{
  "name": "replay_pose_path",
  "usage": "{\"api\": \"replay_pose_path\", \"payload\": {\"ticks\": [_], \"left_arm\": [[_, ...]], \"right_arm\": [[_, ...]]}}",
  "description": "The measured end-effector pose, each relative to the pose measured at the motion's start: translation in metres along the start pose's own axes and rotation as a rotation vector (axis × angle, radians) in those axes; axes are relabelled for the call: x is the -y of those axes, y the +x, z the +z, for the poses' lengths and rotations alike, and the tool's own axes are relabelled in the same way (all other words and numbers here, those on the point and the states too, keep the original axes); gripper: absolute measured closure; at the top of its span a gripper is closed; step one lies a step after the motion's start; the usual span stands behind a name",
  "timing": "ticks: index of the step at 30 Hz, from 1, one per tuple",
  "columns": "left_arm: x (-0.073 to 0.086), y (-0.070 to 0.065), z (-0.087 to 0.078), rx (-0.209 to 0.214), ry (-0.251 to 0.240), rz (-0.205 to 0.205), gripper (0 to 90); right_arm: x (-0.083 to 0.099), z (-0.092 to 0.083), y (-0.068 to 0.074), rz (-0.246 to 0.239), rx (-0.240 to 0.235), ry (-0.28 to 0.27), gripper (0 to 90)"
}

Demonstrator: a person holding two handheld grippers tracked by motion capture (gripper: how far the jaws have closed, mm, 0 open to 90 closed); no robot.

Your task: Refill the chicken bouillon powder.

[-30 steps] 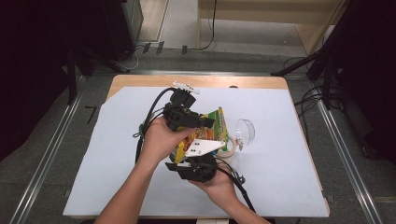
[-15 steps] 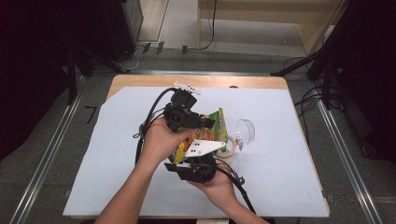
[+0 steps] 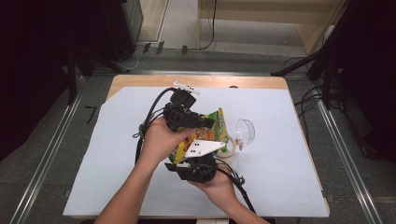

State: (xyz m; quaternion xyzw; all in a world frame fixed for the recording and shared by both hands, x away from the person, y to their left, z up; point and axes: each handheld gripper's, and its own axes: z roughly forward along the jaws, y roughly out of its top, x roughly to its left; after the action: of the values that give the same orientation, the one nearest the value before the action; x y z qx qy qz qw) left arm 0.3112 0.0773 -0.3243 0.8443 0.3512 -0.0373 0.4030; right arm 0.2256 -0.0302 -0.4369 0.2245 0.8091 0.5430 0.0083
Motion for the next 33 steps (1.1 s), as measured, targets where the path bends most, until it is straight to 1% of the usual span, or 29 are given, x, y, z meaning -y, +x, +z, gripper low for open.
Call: {"api": "replay_pose_path", "payload": {"ticks": [5, 9, 13, 19, 21, 24, 30, 33], "left_arm": [[0.0000, 0.0002, 0.0002, -0.003, 0.004, -0.003, 78.4], [-0.0001, -0.0011, -0.0006, -0.001, 0.000, 0.001, 78.4], [0.0001, -0.0016, -0.0001, -0.003, 0.008, 0.006, 78.3], [0.0000, 0.0005, 0.0006, 0.003, 0.004, -0.006, 78.3], [0.0002, 0.0014, 0.0003, 0.013, 0.004, -0.010, 78.3], [0.0001, 0.0006, -0.0005, 0.009, 0.007, -0.004, 78.2], [0.0000, 0.0003, -0.0002, 0.011, 0.002, -0.006, 78.2], [0.0000, 0.0007, -0.0001, 0.011, 0.003, -0.008, 78.2]], "right_arm": [[-0.0001, 0.0002, 0.0008, 0.009, -0.005, -0.001, 72.4], [-0.0003, -0.0001, 0.0013, 0.007, -0.004, -0.002, 72.4], [0.0005, 0.0007, 0.0007, 0.003, -0.005, 0.000, 72.6], [0.0005, 0.0006, 0.0007, 0.006, -0.003, 0.000, 72.6], [0.0003, 0.0004, 0.0009, 0.005, -0.004, 0.001, 72.6], [0.0001, 0.0004, 0.0015, 0.000, -0.002, -0.002, 72.5], [0.0003, 0.0004, 0.0008, -0.003, 0.000, 0.000, 72.6], [0.0000, -0.0001, 0.0016, 0.005, -0.003, 0.000, 72.6]]}}
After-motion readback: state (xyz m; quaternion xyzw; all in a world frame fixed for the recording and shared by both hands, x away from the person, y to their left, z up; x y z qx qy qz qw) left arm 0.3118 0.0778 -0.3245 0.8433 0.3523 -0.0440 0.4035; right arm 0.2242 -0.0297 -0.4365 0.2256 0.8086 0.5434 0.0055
